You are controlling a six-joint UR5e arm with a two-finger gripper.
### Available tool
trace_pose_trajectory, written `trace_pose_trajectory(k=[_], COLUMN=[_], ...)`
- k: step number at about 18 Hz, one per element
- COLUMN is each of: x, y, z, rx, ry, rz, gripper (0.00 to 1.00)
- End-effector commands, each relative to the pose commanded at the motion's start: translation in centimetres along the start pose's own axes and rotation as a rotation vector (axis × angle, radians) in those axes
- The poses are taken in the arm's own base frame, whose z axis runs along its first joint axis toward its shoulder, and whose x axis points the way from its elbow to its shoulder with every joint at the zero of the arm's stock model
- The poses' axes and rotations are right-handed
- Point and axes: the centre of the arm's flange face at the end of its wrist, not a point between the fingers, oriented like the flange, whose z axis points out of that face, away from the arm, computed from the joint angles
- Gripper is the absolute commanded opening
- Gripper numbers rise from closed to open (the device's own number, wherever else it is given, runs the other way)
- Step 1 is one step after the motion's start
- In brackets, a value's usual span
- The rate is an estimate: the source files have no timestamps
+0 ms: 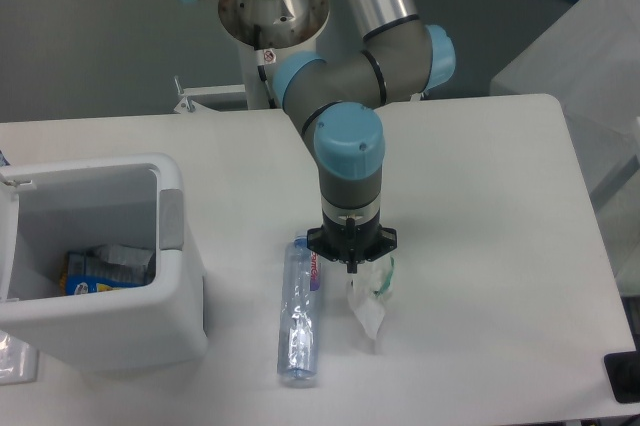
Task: Place the trash in the trash can
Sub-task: 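Close the gripper on the wrapper and lift it, then carry the wrapper over the white trash bin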
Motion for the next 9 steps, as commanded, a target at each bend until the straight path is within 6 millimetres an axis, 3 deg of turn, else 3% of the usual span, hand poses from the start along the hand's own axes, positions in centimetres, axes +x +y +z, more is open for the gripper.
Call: trace_pose_trajectory(k=[1,3,6,7,9], x=[-1.1,-2.6,-3.9,-4.1,-3.5], y=[-1.2,-2.8,-5.1,-6.2,-7.0], z=[-3.2,-7.6,-12.6,-15.1,-17.1], rx=[0.091,0.206,0.327,0.38,0.419], ry=[0.059,0.137,0.248,0.263,0.292], rz=[-0.075,-0.166,-0.289,-0.286,-0.278], gripper=[0.0,0.0,0.0,0.0,0.0])
